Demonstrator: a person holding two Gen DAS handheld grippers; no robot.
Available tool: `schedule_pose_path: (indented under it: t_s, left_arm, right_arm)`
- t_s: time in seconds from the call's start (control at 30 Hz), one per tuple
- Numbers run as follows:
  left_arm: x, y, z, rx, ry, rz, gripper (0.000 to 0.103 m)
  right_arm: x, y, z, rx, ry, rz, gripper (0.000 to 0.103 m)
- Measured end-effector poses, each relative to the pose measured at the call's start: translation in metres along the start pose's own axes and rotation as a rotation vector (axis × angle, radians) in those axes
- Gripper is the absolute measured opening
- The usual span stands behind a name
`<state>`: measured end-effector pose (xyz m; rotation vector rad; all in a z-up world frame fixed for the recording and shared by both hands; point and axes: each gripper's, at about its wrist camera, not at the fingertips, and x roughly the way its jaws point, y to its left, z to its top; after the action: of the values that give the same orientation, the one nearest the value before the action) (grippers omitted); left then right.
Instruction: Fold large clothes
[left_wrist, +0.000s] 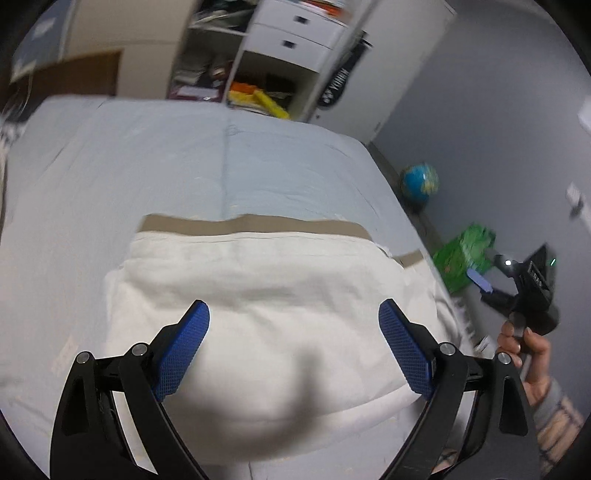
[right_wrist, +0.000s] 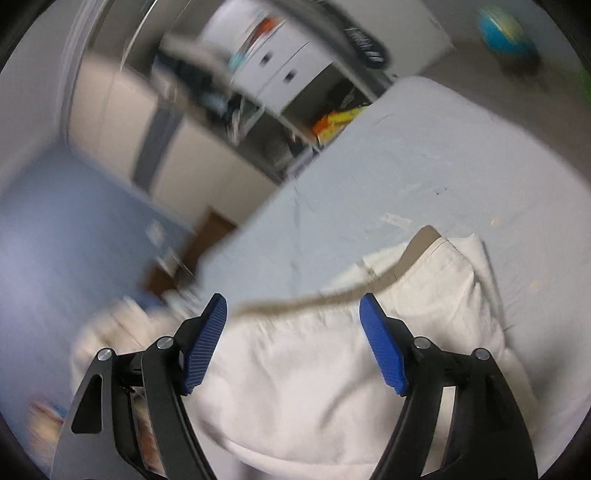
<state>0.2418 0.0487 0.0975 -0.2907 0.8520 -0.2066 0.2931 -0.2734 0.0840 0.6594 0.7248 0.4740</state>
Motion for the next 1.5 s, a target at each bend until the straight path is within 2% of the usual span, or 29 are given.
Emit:
schedule_pose_path:
  t_s: [0.07,0.13,0.3,0.47,0.6,0.8,1.07,1.5]
  left_arm:
    - [0.013,-0.019,-0.001,0.054,0.009,0.03,0.088]
    - [0.029,-0.039,-0.003,0.122,0.014,0.086,0.088]
    - [0.072,-0.046,-0.002,0.158,0.041,0.179,0.086]
    - [0.102,-0.014,-0.011,0.101,0.119,0.28,0.065]
    - [0.111,0.024,-0.022,-0.004,0.167,0.283,0.062]
    - [0.118,0.046,-0.035,-0.011,0.172,0.307,0.061]
    - [0.134,0.05,-0.046,-0.01,0.133,0.314,0.061]
    - [0.146,0.051,-0.063,0.005,0.088,0.324,0.061]
  right_arm:
    - [0.017,0.021,-0.017,-0.128,0.054,-0.079,0.071]
    - [0.032,0.033,-0.032,-0.208,0.1,-0.115,0.071]
    - [0.064,0.047,-0.065,-0.349,0.169,-0.232,0.071]
    - [0.083,0.034,-0.072,-0.32,0.157,-0.273,0.071]
    - [0.105,0.031,-0.068,-0.321,0.139,-0.289,0.071]
    - [0.152,0.034,-0.072,-0.44,0.166,-0.364,0.079]
    - [0.182,0.017,-0.079,-0.486,0.209,-0.389,0.081]
    - [0.203,0.01,-0.089,-0.499,0.244,-0.427,0.081]
